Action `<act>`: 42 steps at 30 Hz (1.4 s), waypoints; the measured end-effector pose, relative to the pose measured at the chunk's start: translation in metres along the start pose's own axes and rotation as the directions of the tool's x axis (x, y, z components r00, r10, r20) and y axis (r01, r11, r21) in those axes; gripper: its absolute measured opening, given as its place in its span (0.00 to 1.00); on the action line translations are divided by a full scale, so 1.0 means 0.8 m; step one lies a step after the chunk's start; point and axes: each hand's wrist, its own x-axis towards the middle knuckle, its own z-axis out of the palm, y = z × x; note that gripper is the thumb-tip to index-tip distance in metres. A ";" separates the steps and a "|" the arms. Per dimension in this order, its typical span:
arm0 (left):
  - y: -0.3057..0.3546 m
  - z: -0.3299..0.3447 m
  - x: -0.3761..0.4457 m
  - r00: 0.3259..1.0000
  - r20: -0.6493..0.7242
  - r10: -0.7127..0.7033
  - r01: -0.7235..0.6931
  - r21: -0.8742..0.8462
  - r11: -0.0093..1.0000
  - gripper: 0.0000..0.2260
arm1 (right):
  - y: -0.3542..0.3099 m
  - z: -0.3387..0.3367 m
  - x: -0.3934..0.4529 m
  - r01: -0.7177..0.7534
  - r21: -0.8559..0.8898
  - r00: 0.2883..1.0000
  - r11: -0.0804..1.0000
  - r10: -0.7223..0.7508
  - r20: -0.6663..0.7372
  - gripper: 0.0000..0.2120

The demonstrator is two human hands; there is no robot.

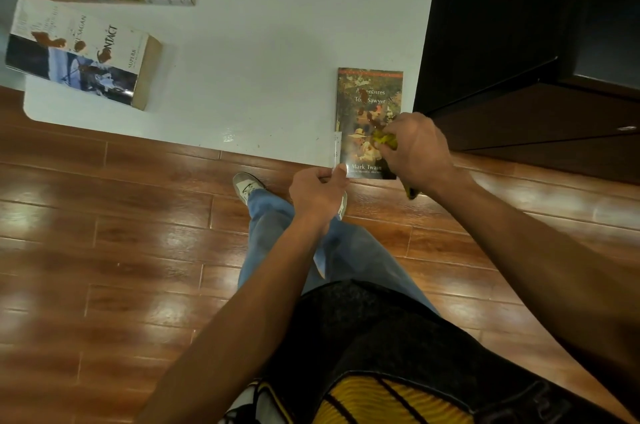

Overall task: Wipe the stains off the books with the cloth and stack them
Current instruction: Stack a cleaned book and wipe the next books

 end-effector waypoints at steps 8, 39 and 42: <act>-0.004 0.002 0.004 1.000 0.004 -0.010 0.010 -0.007 1.000 0.14 | 0.002 -0.001 0.004 -0.032 0.071 0.999 0.997 0.029 0.044 0.06; -0.014 0.006 0.015 1.000 0.021 0.002 -0.002 -0.027 1.000 0.14 | 0.011 -0.017 0.034 -0.017 0.086 1.000 0.996 0.016 0.004 0.09; -0.013 0.005 0.013 1.000 0.014 0.000 0.000 -0.034 0.999 0.14 | 0.008 -0.017 0.033 0.016 0.100 0.999 0.995 -0.019 0.034 0.09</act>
